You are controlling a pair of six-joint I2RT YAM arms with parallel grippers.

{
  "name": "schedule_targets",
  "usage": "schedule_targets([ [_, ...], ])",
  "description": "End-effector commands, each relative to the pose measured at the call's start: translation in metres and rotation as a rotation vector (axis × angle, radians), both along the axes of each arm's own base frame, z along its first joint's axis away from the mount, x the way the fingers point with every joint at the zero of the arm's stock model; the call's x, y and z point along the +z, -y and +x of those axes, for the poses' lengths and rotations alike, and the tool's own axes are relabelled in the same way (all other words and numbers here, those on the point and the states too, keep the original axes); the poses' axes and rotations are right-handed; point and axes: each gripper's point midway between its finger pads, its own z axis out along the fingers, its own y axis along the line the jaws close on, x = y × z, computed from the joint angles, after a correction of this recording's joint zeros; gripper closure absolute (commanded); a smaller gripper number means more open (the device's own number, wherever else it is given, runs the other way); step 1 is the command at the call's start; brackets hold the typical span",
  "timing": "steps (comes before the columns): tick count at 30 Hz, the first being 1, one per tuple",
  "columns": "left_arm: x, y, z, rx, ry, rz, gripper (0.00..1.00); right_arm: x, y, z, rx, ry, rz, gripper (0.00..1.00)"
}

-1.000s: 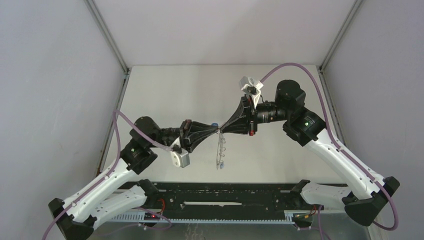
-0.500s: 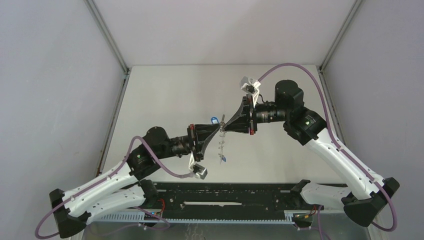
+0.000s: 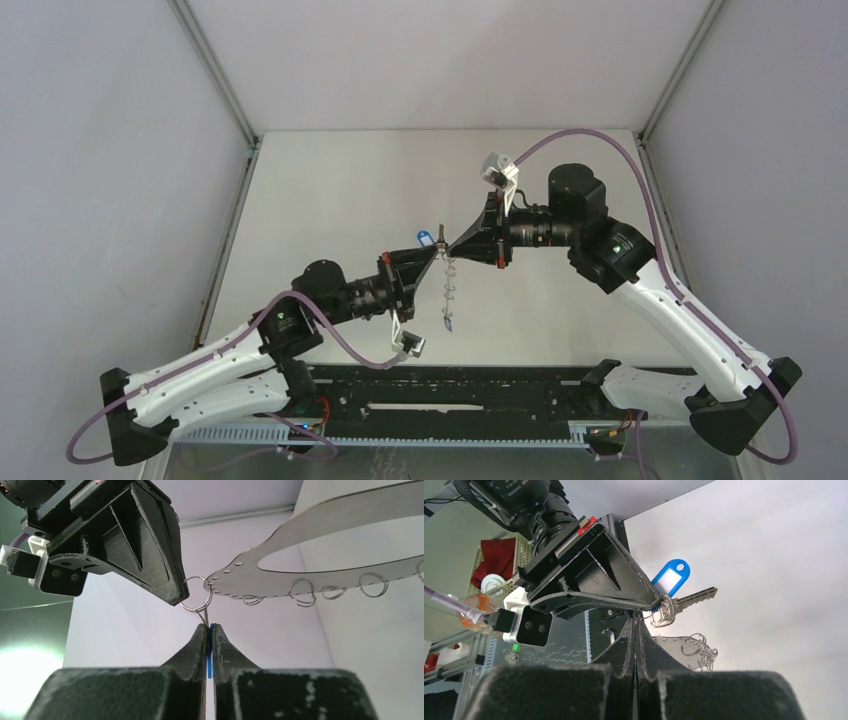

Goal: Put the keys on the keyring

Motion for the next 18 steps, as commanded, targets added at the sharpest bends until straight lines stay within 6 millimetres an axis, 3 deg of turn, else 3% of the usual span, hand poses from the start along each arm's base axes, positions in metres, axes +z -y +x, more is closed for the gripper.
schedule_targets([
  [1, -0.021, -0.011, 0.009, 0.091, -0.025, 0.08, 0.86, 0.027, 0.005, -0.003, -0.011, 0.103, 0.06, 1.0],
  [5, -0.022, -0.014, 0.005, 0.097, -0.101, 0.084, 0.62, 0.026, 0.005, -0.006, 0.008, 0.1, 0.06, 1.0],
  [6, -0.021, -0.015, 0.005, 0.105, -0.125, 0.079, 0.52, 0.025, 0.004, -0.007, 0.015, 0.1, 0.063, 1.0],
  [7, -0.02, -0.017, 0.004, 0.111, -0.148, 0.077, 0.35, 0.025, 0.004, -0.008, 0.02, 0.1, 0.069, 1.0],
  [8, -0.021, -0.018, 0.003, 0.113, -0.175, 0.082, 0.3, 0.026, 0.004, -0.008, 0.022, 0.105, 0.081, 1.0],
  [13, -0.011, -0.022, -0.012, 0.076, -0.377, 0.034, 0.21, 0.026, 0.004, -0.013, 0.046, 0.108, 0.107, 1.0],
  [18, 0.041, -0.02, -0.027, -0.017, -0.622, -0.197, 0.2, 0.025, 0.003, -0.019, 0.084, 0.113, 0.129, 1.0],
])
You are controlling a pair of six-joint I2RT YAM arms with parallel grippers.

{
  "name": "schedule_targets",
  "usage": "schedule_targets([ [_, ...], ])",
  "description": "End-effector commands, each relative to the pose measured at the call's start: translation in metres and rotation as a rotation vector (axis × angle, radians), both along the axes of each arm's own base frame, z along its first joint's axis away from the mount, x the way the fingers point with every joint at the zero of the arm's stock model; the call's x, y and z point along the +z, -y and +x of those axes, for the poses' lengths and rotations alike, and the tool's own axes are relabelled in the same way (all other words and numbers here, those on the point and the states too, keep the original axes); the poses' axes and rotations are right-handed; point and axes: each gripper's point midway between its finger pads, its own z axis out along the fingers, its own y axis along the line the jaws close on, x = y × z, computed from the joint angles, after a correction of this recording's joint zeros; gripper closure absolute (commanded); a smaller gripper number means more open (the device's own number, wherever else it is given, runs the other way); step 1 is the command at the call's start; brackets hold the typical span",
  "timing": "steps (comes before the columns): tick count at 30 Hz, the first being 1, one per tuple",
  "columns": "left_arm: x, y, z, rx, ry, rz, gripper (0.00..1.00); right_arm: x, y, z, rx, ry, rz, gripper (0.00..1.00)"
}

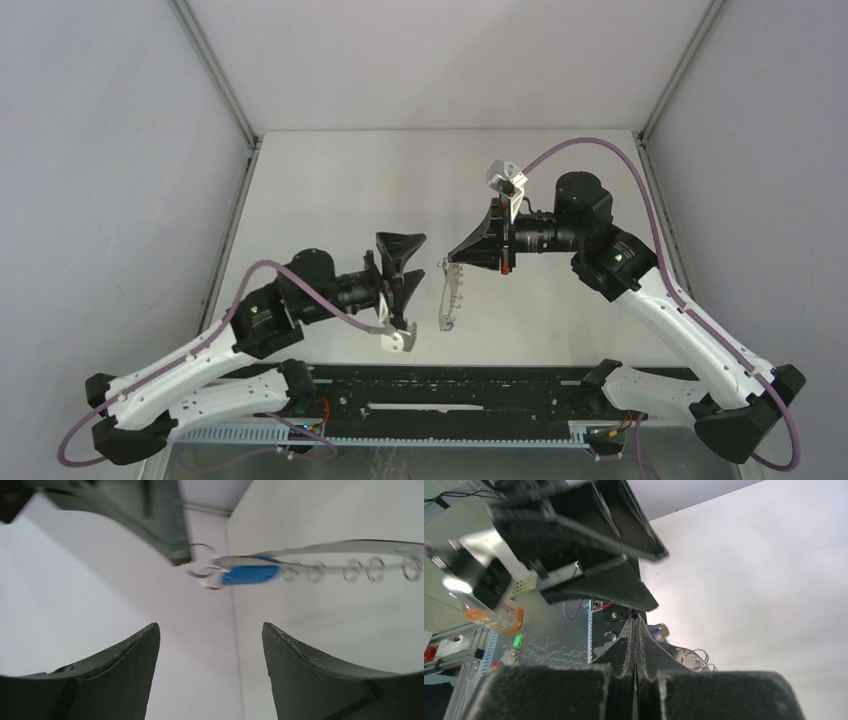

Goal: Put the keys on the keyring

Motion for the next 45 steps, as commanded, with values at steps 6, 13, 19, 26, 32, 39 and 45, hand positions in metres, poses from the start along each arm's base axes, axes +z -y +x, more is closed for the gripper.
schedule_targets([
  [6, 0.058, 0.0, -0.042, -0.142, -0.447, -0.294, 0.33, 0.03, -0.002, -0.018, 0.101, 0.086, 0.141, 1.0],
  [13, 0.07, 0.004, -0.043, -0.165, -0.789, -0.4, 0.47, 0.037, -0.006, -0.031, 0.154, 0.12, 0.182, 1.0],
  [19, 0.067, 0.007, -0.056, -0.213, -0.874, -0.36, 0.43, 0.042, -0.008, -0.036, 0.179, 0.135, 0.199, 1.0],
  [26, 0.073, 0.01, -0.06, -0.248, -0.895, -0.37, 0.42, 0.04, -0.01, -0.039, 0.198, 0.132, 0.196, 1.0],
  [32, 0.067, 0.015, -0.055, -0.242, -0.919, -0.374, 0.45, 0.039, -0.012, -0.04, 0.213, 0.137, 0.198, 1.0],
  [39, 0.065, 0.019, -0.049, -0.232, -0.923, -0.386, 0.58, 0.038, -0.015, -0.043, 0.233, 0.139, 0.2, 1.0],
  [45, 0.062, 0.02, -0.053, -0.242, -0.95, -0.369, 0.7, 0.037, -0.017, -0.043, 0.23, 0.146, 0.198, 1.0],
])
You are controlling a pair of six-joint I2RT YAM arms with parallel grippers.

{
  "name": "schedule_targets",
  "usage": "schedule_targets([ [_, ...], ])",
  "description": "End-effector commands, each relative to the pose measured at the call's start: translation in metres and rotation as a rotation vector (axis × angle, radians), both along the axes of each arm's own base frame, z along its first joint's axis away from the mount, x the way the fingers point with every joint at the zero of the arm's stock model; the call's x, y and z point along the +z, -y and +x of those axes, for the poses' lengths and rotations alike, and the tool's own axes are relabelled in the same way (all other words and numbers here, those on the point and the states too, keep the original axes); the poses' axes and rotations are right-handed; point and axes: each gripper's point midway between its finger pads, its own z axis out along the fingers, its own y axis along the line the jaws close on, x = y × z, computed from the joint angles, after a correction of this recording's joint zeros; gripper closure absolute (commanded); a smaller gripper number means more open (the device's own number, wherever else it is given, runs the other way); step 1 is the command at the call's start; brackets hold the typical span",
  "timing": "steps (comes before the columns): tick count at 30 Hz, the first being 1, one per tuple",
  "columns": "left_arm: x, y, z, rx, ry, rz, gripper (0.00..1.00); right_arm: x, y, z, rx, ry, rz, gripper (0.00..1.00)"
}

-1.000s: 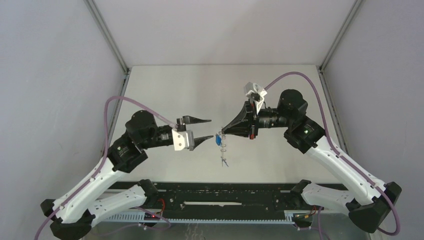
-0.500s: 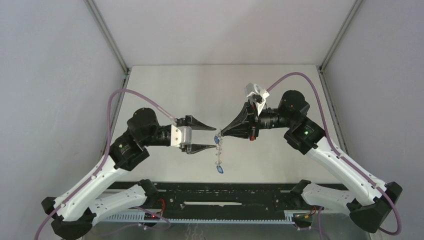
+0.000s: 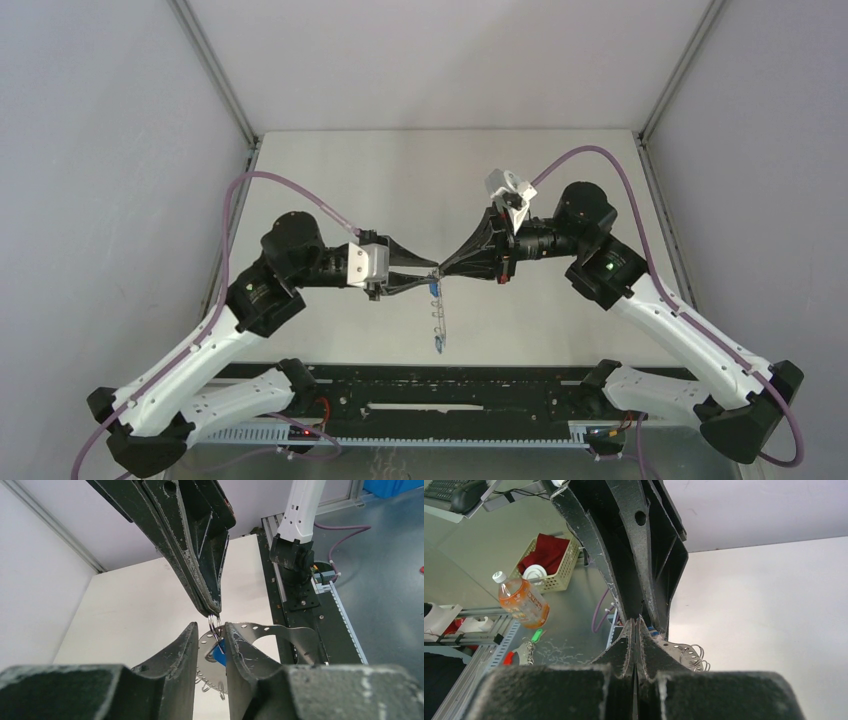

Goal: Put the keys on the keyring

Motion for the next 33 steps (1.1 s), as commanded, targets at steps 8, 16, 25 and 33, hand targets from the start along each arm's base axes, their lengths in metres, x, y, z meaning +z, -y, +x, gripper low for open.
schedule_targets([
  [8, 0.001, -0.002, -0.004, -0.014, -0.03, 0.013, 0.89, 0.013, 0.001, -0.004, -0.006, 0.072, 0.043, 1.0],
  [16, 0.008, -0.001, 0.001, 0.01, -0.05, 0.036, 1.0, 0.007, 0.01, -0.001, -0.044, 0.073, -0.016, 0.77],
  [25, 0.003, -0.002, 0.001, -0.006, -0.071, 0.138, 1.0, -0.021, 0.027, 0.017, -0.117, 0.194, -0.296, 0.45],
  [33, -0.005, -0.002, 0.007, -0.016, -0.032, 0.205, 1.0, -0.025, 0.014, 0.013, -0.032, 0.23, -0.399, 0.51],
])
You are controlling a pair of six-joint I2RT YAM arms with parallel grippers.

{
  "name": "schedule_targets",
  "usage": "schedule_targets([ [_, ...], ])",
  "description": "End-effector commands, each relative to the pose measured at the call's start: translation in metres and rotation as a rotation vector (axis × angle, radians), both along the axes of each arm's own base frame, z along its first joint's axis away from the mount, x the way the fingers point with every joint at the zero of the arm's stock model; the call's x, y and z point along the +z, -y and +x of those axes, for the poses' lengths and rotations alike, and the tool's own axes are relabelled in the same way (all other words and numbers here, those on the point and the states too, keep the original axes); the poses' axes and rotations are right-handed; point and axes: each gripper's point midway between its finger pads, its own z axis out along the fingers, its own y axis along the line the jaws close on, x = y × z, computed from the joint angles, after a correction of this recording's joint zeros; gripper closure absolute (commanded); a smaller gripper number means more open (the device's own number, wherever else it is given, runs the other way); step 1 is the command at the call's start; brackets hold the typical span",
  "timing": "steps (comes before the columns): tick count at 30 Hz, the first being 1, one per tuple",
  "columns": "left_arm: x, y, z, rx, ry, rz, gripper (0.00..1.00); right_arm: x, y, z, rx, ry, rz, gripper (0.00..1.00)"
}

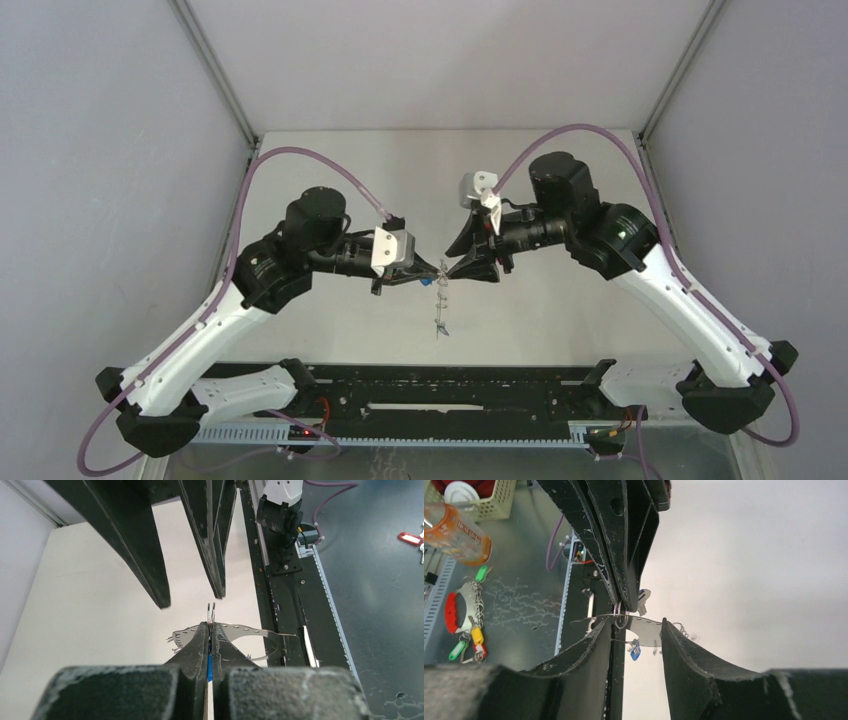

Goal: Put the keys on the keyring

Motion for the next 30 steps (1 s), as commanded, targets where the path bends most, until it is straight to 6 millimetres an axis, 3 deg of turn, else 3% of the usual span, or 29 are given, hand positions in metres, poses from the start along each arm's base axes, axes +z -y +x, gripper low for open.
schedule_targets([
  [1, 0.012, -0.002, 0.002, -0.019, 0.073, 0.002, 1.0, -0.012, 0.0, -0.005, 0.027, 0.036, -0.107, 0.52],
  [19, 0.002, -0.003, 0.002, -0.016, 0.079, 0.002, 1.0, -0.012, -0.019, -0.007, 0.036, 0.062, -0.152, 0.73],
  [21, 0.002, -0.003, 0.002, -0.016, 0.082, -0.002, 1.0, -0.014, -0.021, -0.006, 0.034, 0.055, -0.159, 0.79],
  [24, 0.0, -0.003, 0.001, -0.019, 0.08, -0.004, 1.0, -0.016, -0.021, -0.004, 0.026, 0.05, -0.168, 1.0],
  [26, -0.002, -0.004, 0.001, -0.011, 0.081, -0.006, 0.99, -0.015, -0.022, -0.002, 0.008, 0.053, -0.165, 1.0],
  [30, -0.003, -0.009, 0.0, 0.004, 0.094, -0.008, 0.64, -0.005, -0.018, 0.005, -0.04, 0.045, -0.086, 1.0],
])
